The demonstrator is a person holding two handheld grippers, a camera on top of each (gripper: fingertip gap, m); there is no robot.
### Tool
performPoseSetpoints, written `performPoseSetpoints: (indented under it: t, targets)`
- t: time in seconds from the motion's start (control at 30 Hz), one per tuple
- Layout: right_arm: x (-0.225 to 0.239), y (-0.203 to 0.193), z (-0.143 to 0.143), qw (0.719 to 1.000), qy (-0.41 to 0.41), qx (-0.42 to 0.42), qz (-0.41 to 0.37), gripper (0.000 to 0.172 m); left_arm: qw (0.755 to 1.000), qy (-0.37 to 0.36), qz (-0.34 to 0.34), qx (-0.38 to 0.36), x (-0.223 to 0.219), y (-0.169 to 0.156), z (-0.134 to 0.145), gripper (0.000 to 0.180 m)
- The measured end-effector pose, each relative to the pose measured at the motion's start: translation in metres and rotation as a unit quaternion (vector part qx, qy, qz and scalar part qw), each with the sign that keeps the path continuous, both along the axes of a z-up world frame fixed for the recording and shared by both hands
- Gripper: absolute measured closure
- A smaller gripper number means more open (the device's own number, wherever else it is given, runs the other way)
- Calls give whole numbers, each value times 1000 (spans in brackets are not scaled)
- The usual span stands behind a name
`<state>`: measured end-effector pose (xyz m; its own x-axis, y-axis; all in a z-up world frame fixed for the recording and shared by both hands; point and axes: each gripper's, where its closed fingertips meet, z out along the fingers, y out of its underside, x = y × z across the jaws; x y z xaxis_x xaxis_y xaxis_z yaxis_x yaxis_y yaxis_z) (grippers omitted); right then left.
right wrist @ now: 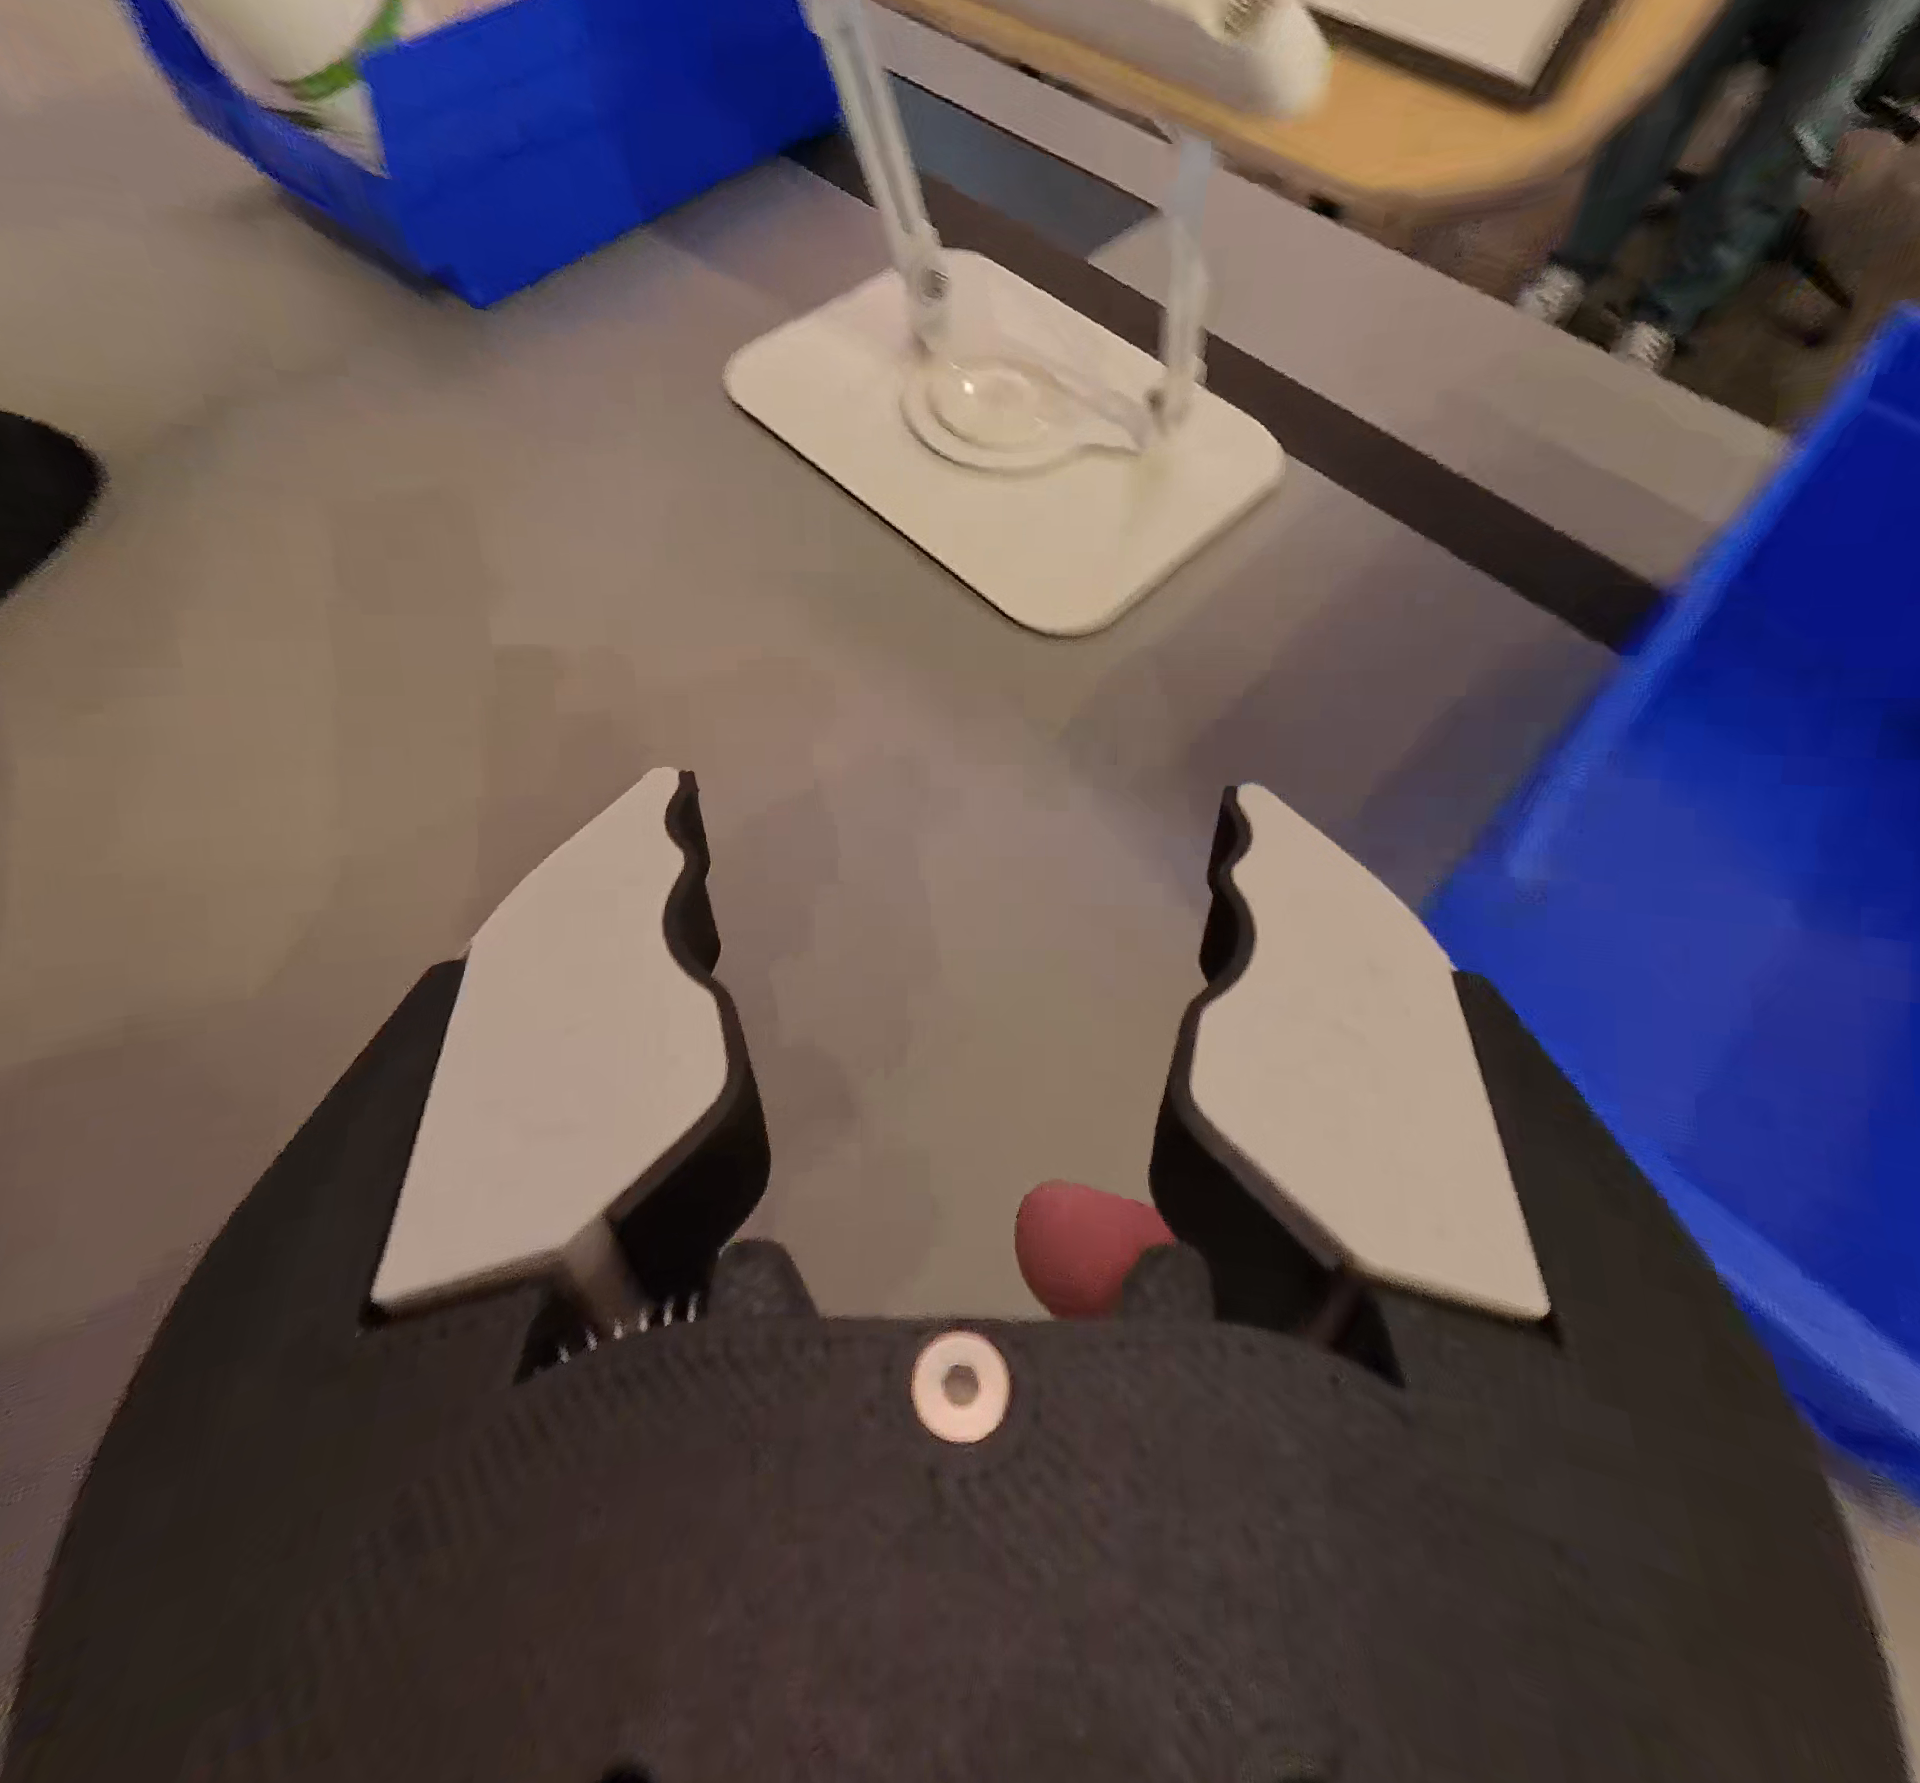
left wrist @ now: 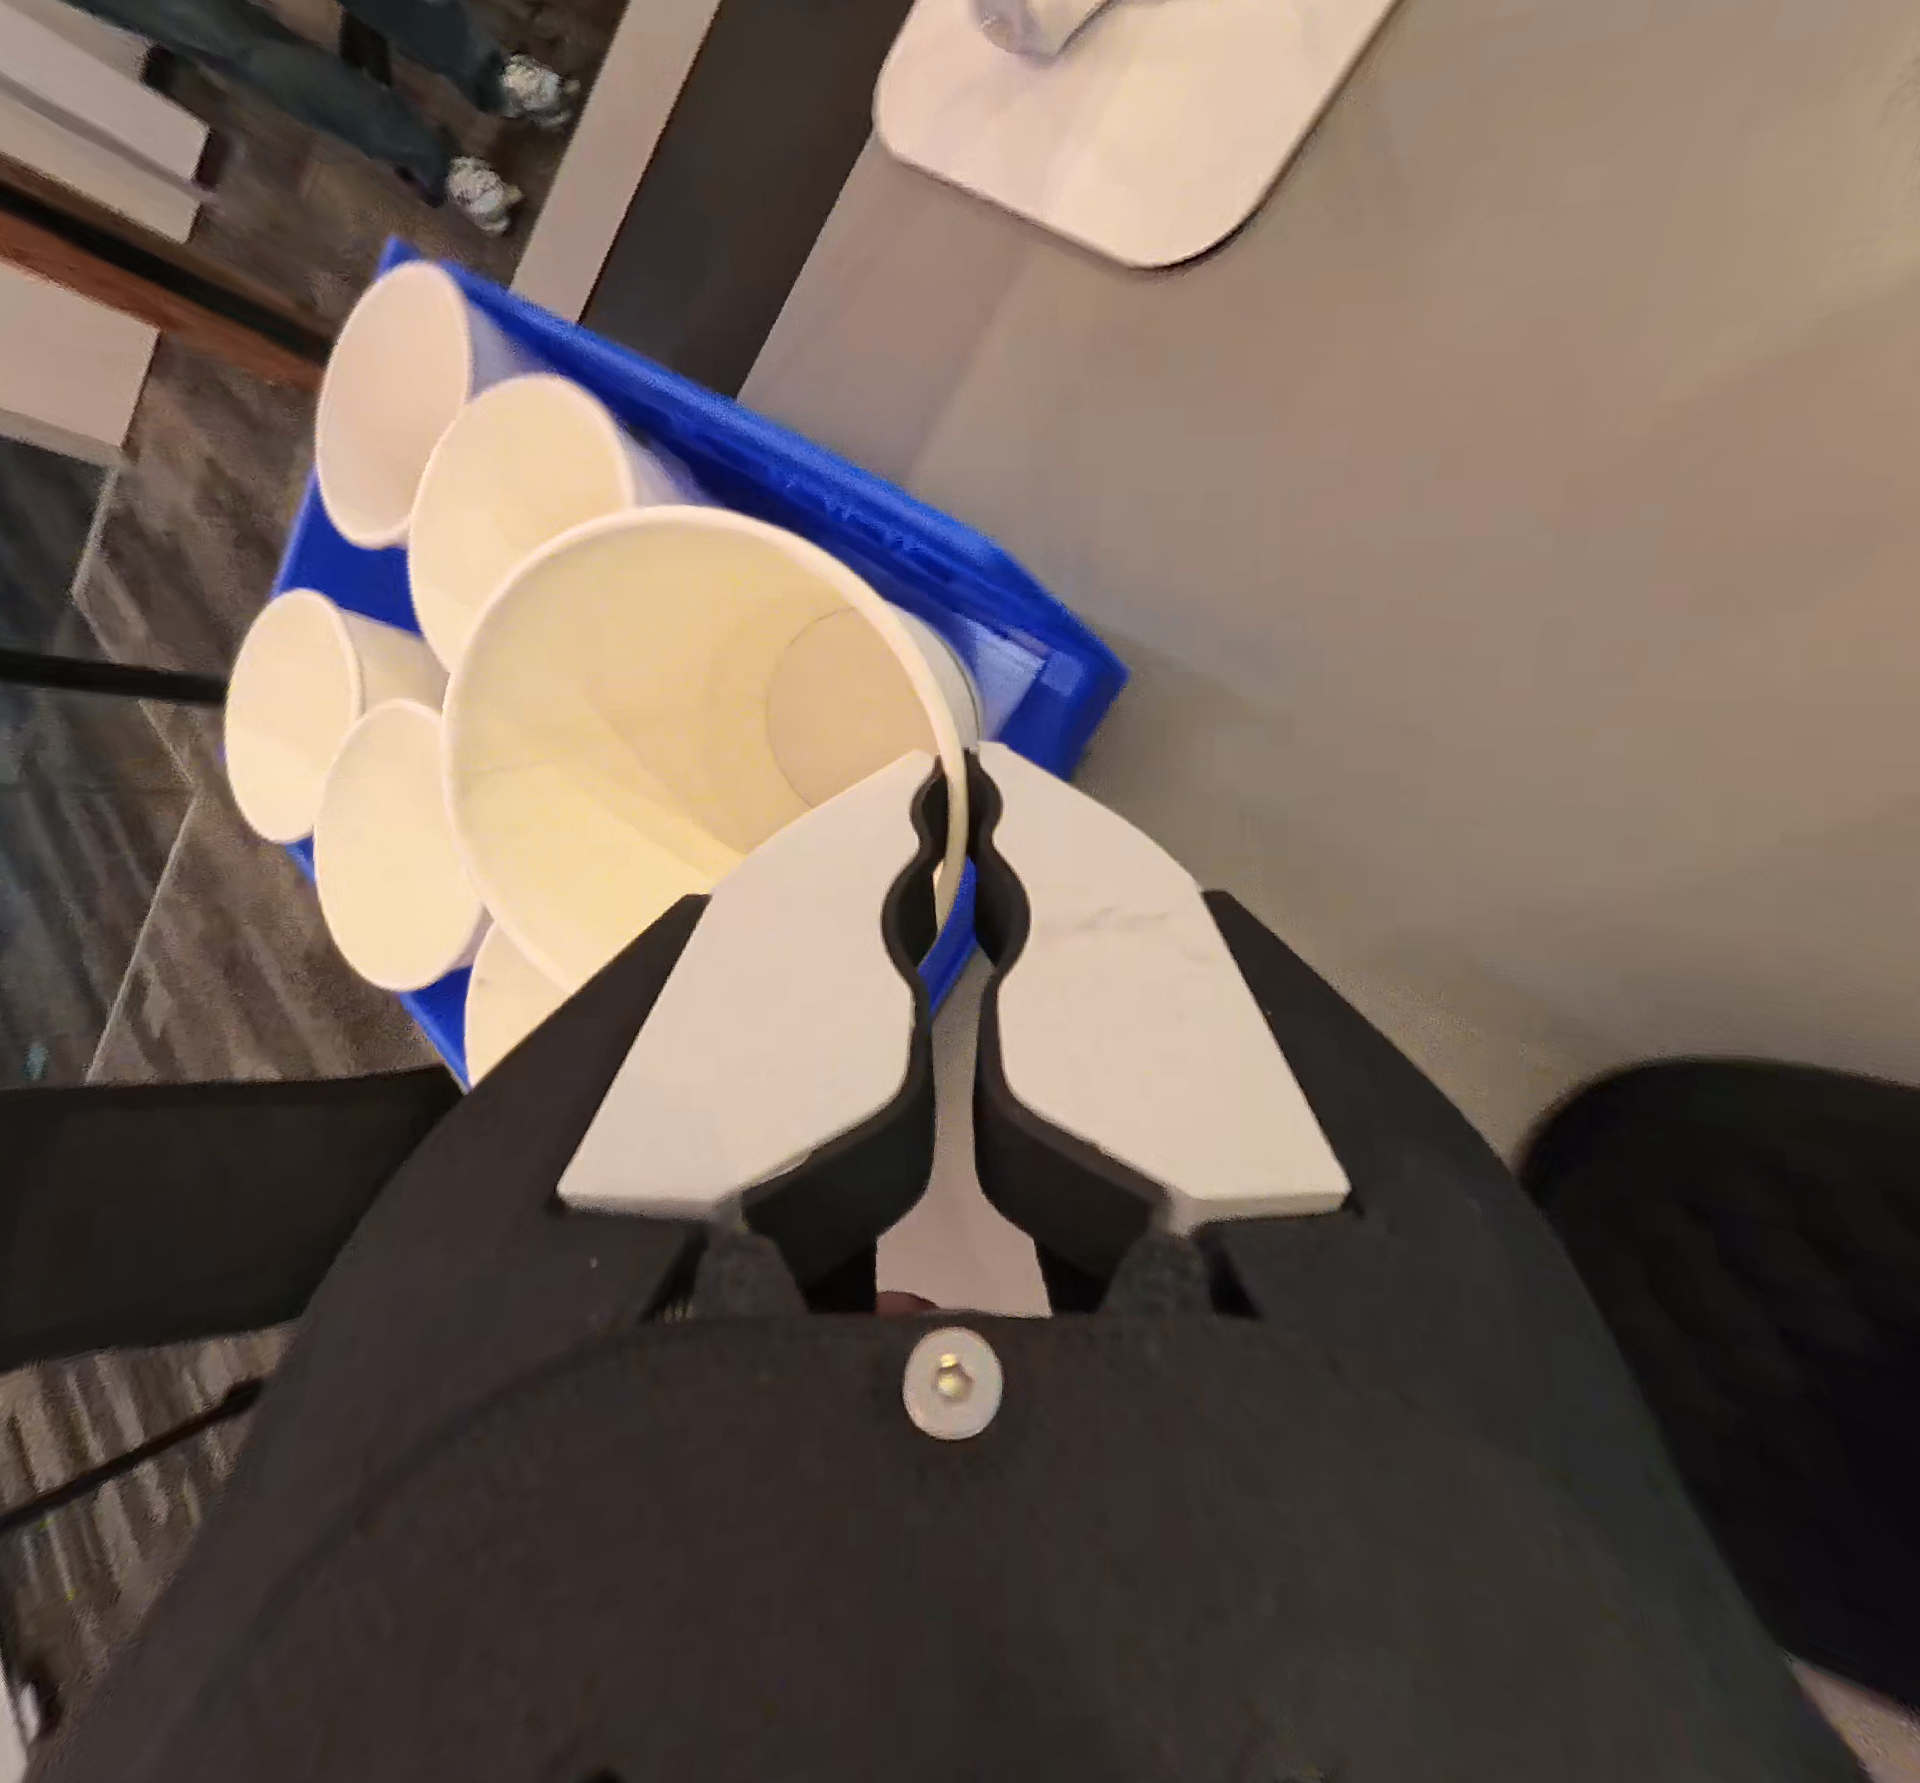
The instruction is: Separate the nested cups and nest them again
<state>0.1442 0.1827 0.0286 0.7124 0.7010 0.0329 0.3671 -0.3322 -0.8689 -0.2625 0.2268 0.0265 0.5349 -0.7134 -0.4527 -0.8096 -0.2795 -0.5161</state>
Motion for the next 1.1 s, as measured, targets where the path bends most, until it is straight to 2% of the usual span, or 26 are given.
performPoseSetpoints:
  t: [0.17, 0.3, 0.4, 0.53, 0.7, 0.83, 0.93, 1.1]
  targets:
    - [-81, -6, 33, 991, 38, 14, 129, 62, 993, 34, -110, -39, 40, -39, 36, 179]
    - [-135, -9, 53, 973, 56, 29, 222, 61, 985, 39, -153, -65, 60, -56, 65, 179]
    - [-168, -10, 68, 959, 70, 32, 273, 54, 968, 46, -227, -97, 88, -77, 76, 179]
    - [-201, -21, 80, 934, 89, 16, 346, 48, 931, 53, -337, -126, 137, -107, 81, 179]
    - [-217, -43, 81, 902, 93, -8, 421, 43, 891, 32, -428, -149, 178, -130, 91, 179]
    - [-218, -64, 87, 875, 125, -33, 467, 51, 864, 24, -477, -159, 197, -142, 93, 179]
    - [-217, -74, 88, 862, 140, -47, 485, 67, 852, 16, -498, -159, 206, -148, 98, 179]
    - [-208, -74, 96, 862, 179, -51, 472, 75, 850, 6, -505, -150, 215, -149, 103, 178]
